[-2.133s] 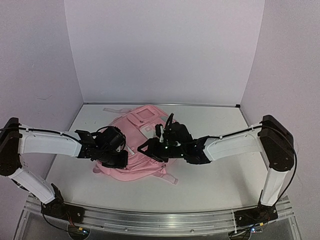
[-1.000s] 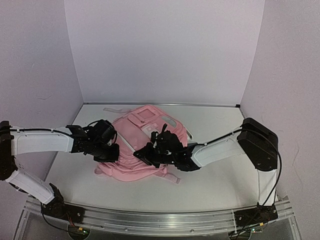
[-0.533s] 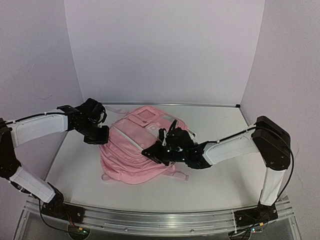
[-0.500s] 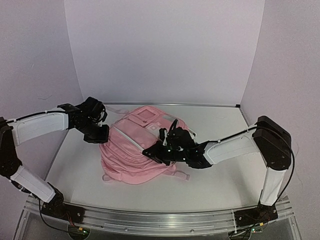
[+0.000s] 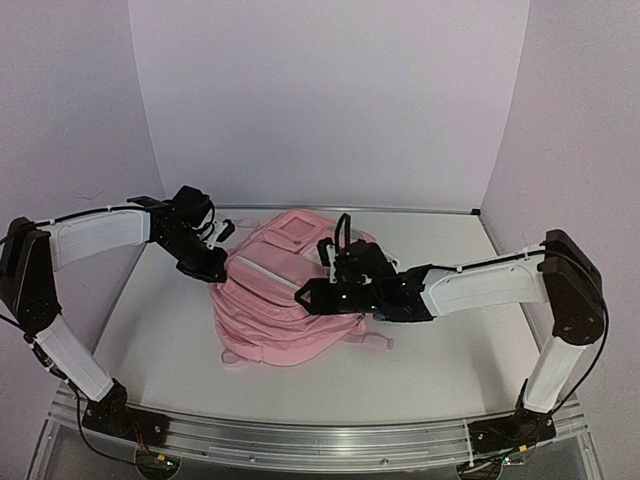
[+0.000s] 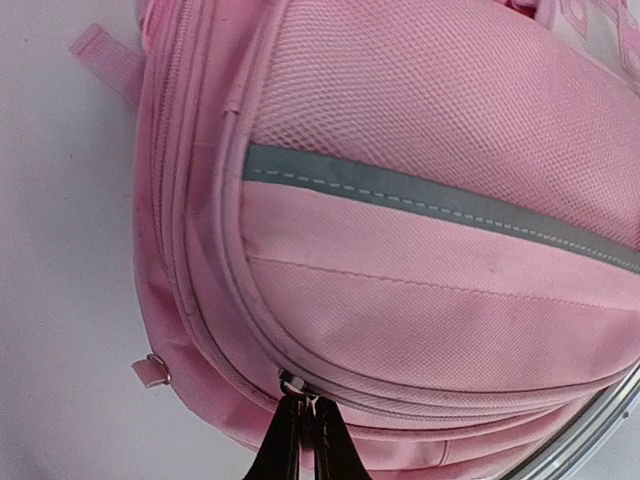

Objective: Pack the student bag
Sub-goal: Unzip the student bag at the center of the board.

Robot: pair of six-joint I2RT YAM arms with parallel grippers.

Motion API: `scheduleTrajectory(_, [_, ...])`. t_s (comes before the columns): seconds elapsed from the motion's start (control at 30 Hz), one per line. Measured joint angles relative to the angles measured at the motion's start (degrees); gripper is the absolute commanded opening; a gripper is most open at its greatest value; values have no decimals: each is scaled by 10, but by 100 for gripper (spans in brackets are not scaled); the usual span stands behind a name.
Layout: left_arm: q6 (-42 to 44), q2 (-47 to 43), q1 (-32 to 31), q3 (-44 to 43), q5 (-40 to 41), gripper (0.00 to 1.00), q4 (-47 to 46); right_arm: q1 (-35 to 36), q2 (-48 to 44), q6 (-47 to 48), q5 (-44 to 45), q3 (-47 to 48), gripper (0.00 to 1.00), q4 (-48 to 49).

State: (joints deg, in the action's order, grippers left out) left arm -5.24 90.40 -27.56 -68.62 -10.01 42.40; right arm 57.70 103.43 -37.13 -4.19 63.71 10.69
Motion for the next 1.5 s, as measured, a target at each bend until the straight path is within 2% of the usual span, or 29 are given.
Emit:
scheduleTrajectory(0.1, [16,-5,4,17,-26,0,-13,34,-9,72,70,40,61,-47])
scheduleTrajectory(0.27, [27,-11,4,24,-50,0,-26,78,2,157,147,98,65,-101])
scheduleTrajectory(0.43, [29,-17,4,24,-55,0,-36,91,64,209,178,181,71,-123])
scheduleTrajectory(0.63, [29,-20,6,24,-52,0,-40,101,125,247,191,247,69,-126])
scheduleTrajectory(0.77, [27,-20,5,24,-35,0,-40,101,129,253,192,251,54,-123])
scheduleTrajectory(0.83, [24,-20,4,24,-24,0,-39,101,129,253,197,250,40,-117])
scheduleTrajectory(0.93, [20,-20,7,24,-10,0,-36,101,125,239,212,241,35,-100])
scheduleTrajectory(0.97, [19,-20,10,24,-6,0,-35,101,123,235,217,234,36,-97])
scheduleTrajectory(1.13, [8,-20,35,24,-1,0,-34,101,106,222,214,198,58,-95])
scheduleTrajectory(1.2, [8,-22,39,24,-10,0,-35,103,99,226,209,194,64,-95])
scheduleTrajectory(1.37, [8,-26,40,24,-20,0,-36,109,94,260,206,210,72,-95])
scheduleTrajectory(1.5, [8,-26,40,24,-21,0,-36,111,123,293,212,275,72,-91])
